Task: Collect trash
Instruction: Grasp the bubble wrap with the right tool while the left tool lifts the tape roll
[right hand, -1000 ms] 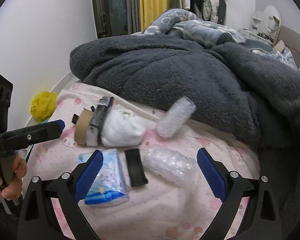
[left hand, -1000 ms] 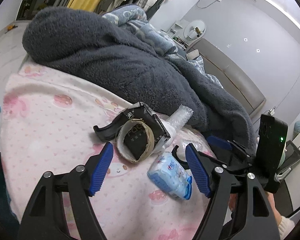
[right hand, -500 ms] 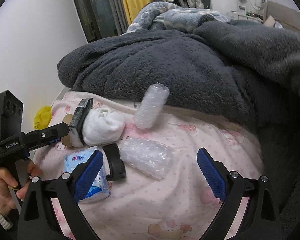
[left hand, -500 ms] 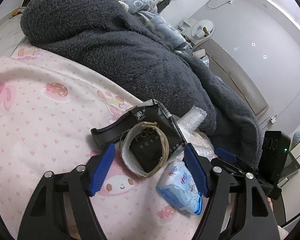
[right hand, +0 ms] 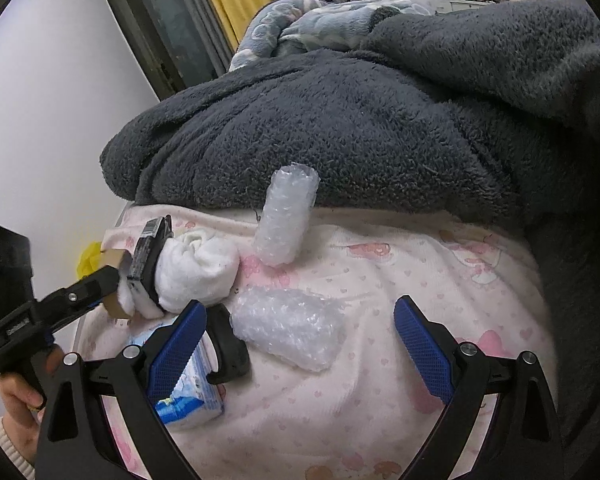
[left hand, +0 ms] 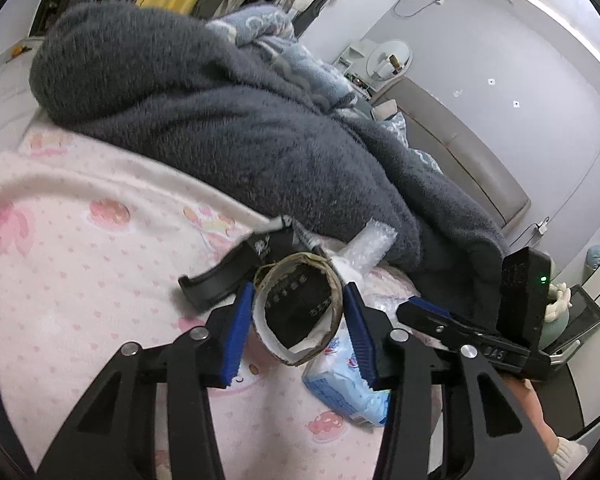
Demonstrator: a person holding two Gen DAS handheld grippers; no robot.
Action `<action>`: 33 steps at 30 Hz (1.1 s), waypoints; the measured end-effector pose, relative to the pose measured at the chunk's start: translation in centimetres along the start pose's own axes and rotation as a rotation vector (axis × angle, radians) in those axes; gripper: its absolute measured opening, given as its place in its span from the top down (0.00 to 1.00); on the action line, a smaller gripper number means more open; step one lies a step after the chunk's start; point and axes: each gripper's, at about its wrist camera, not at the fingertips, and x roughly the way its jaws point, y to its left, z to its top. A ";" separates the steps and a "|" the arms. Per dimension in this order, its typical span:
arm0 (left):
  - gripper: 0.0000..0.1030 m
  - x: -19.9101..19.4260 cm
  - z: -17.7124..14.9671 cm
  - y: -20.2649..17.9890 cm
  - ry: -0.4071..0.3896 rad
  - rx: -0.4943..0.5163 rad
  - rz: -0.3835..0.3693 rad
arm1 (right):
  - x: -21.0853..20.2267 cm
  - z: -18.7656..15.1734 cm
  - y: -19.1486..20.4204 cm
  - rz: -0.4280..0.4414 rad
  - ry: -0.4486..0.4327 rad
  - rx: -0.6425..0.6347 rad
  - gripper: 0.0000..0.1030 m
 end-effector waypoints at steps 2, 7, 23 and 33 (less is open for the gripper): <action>0.53 -0.6 0.2 -0.3 -0.017 0.011 0.008 | 0.3 0.0 0.3 -0.019 0.005 -0.005 0.07; 0.53 -2.4 0.6 -0.7 -0.054 0.056 0.068 | 0.8 0.2 1.0 -0.061 0.019 -0.019 0.07; 0.53 -7.8 1.0 0.0 -0.093 0.126 0.209 | 2.5 0.2 3.1 -0.199 0.078 -0.063 0.42; 0.53 -10.6 0.1 2.4 -0.064 0.142 0.348 | 0.1 1.5 7.3 -0.257 -0.028 -0.139 0.43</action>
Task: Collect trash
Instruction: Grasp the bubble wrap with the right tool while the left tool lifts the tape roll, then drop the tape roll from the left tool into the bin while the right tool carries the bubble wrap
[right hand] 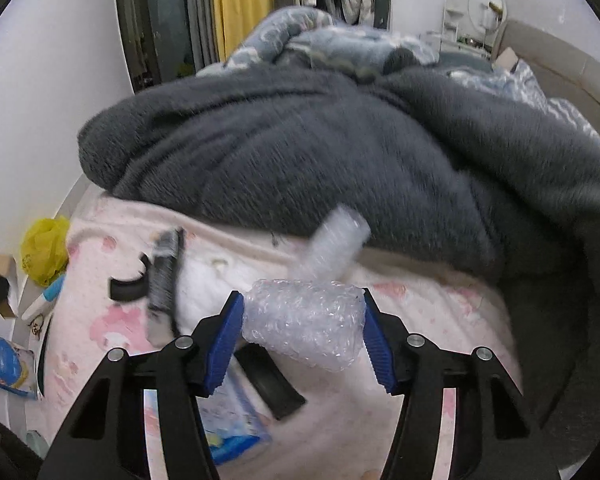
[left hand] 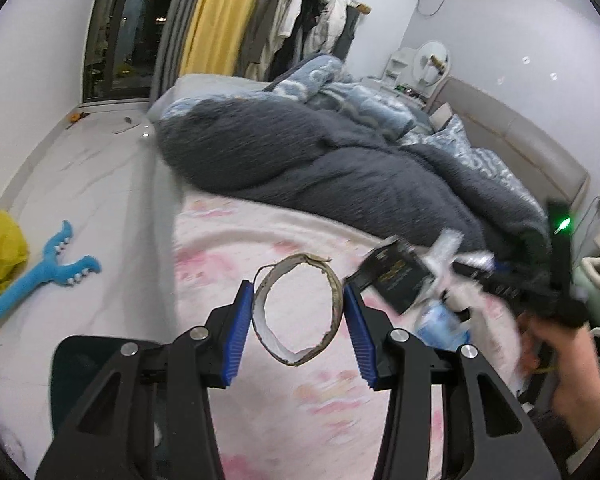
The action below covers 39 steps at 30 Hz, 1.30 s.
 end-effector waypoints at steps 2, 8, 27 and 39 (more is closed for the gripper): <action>0.53 -0.1 -0.4 0.8 0.014 0.000 0.030 | -0.6 0.4 0.7 0.008 -0.024 -0.001 0.43; 0.53 -0.4 -1.9 3.9 0.063 -0.029 0.108 | -2.4 1.8 4.0 0.064 -0.092 -0.030 0.43; 0.53 1.9 -9.2 13.6 0.320 -0.126 0.291 | -5.5 2.8 17.2 0.337 -0.179 -0.152 0.43; 0.52 3.2 -13.6 19.4 0.496 -0.248 0.309 | -5.2 1.7 25.6 0.456 -0.137 -0.276 0.43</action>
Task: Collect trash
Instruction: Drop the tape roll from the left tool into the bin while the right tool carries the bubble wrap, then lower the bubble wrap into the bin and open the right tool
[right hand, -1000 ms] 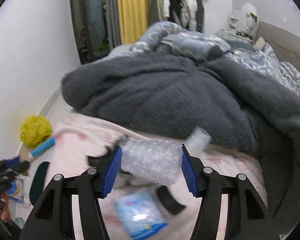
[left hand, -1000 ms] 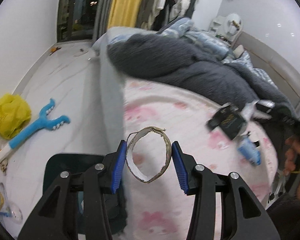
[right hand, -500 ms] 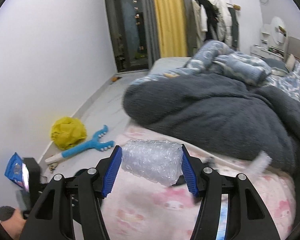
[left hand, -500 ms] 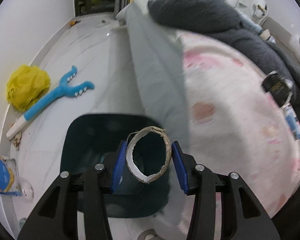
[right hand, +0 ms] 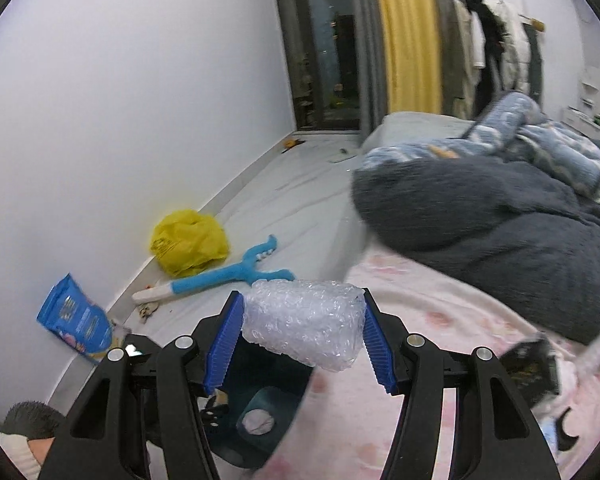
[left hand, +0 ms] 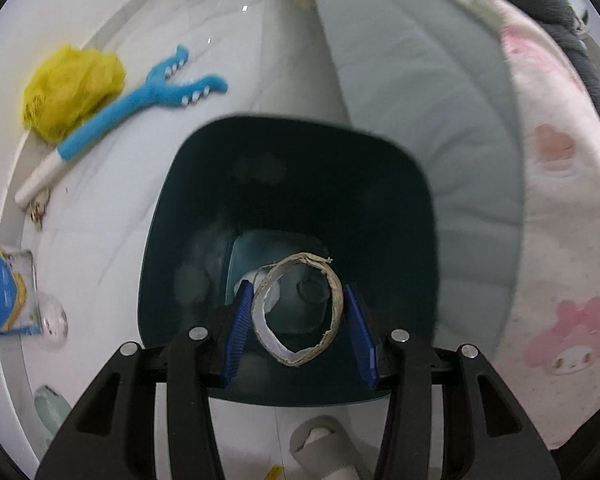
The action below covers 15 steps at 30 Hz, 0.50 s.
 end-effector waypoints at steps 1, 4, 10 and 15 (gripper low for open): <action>0.52 0.3 -0.2 0.3 0.013 -0.006 -0.001 | 0.3 0.0 0.6 0.010 0.006 -0.011 0.43; 0.52 1.0 -0.5 1.2 0.051 -0.025 -0.004 | 1.4 -0.1 2.3 0.037 0.024 -0.038 0.43; 0.49 1.8 -1.1 2.6 0.087 -0.064 -0.013 | 3.5 -0.4 4.6 0.066 0.066 -0.073 0.43; 0.38 0.7 -1.1 3.8 0.057 -0.086 -0.036 | 5.6 -1.1 5.2 0.088 0.124 -0.051 0.43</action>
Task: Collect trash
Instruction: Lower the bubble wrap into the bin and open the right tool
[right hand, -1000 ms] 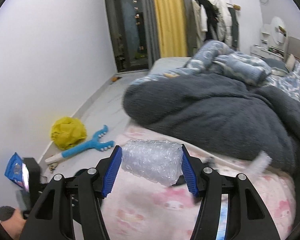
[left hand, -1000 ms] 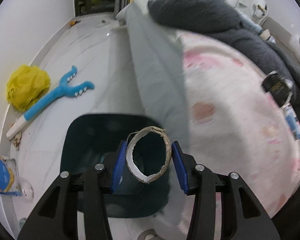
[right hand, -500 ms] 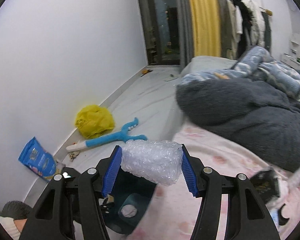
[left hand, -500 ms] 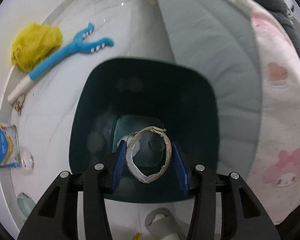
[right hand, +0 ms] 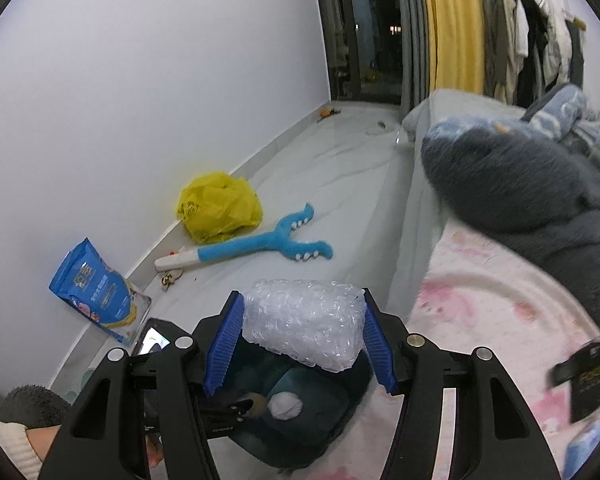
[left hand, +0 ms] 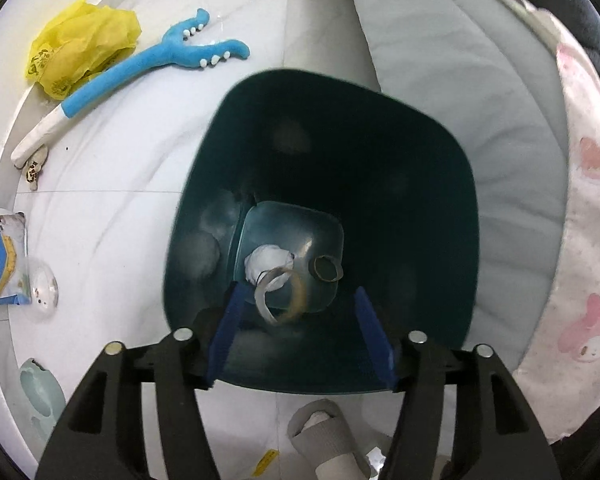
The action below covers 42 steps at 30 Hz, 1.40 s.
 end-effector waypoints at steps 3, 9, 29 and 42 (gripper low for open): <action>0.36 -1.0 0.3 0.5 -0.030 -0.010 -0.012 | 1.7 -0.5 0.4 0.006 0.045 0.008 0.43; 0.35 -4.0 0.3 1.9 -0.114 -0.027 -0.027 | 5.1 -1.7 1.9 0.004 0.133 -0.008 0.43; 0.49 -14.0 -0.9 4.9 -0.434 -0.037 -0.063 | 14.4 -7.0 4.1 -0.018 0.403 -0.013 0.43; 0.50 -19.6 -1.2 2.8 -0.586 0.005 -0.123 | 16.1 -9.5 4.5 -0.036 0.508 -0.051 0.25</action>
